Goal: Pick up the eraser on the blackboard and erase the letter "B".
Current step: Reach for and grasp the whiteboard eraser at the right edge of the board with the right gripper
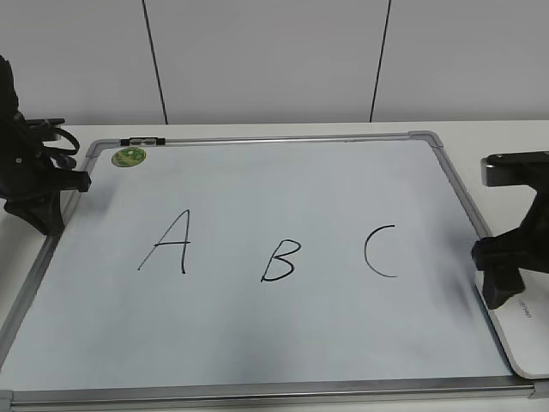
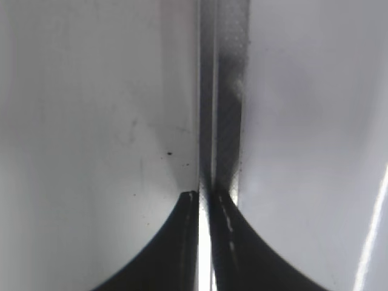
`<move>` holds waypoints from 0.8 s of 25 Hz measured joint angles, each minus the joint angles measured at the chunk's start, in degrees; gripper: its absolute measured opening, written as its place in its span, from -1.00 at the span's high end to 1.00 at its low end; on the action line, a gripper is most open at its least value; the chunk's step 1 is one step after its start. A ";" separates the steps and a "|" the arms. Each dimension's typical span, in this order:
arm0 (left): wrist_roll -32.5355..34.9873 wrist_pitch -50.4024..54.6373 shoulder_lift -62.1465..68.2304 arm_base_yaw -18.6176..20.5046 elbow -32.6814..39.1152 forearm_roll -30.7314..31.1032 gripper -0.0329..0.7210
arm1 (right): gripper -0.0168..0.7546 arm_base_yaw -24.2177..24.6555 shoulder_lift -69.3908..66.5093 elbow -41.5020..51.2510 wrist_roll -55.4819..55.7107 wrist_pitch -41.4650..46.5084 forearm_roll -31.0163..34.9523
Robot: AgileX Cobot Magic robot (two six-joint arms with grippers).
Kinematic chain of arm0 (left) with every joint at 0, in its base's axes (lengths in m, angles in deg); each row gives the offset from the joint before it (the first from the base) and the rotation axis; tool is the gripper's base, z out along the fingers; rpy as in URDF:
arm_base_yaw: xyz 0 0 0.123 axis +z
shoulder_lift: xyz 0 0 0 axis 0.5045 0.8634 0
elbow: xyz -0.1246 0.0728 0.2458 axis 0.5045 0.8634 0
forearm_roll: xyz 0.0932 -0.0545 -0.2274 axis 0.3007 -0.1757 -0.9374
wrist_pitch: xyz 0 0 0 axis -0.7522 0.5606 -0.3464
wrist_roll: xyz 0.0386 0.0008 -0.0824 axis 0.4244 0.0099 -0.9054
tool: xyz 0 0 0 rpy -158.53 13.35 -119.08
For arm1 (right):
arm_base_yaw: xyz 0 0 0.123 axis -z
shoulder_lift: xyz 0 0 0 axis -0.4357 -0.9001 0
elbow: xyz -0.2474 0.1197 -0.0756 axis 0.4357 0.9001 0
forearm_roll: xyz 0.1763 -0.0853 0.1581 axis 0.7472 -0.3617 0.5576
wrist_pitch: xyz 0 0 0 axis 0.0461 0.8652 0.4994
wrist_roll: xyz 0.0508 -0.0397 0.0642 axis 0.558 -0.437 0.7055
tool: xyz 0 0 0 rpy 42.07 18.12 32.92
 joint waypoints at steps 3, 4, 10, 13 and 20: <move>0.00 0.00 0.00 0.00 0.00 0.00 0.84 | -0.75 0.00 -1.64 -0.24 0.03 0.00 0.00; 0.00 0.00 0.00 0.00 0.00 0.00 0.84 | -0.75 0.00 -2.37 -0.24 0.12 0.00 0.00; 0.00 0.00 0.00 0.00 0.00 -0.08 0.84 | -0.75 0.00 -4.34 -0.24 2.13 0.00 -1.32; 0.00 0.00 0.00 0.00 0.00 -0.08 0.84 | -0.75 0.00 -4.60 -0.24 2.63 0.00 -1.83; 0.00 0.00 0.00 0.00 0.00 -0.08 0.84 | -0.75 0.00 -7.13 -0.32 2.97 0.00 -2.14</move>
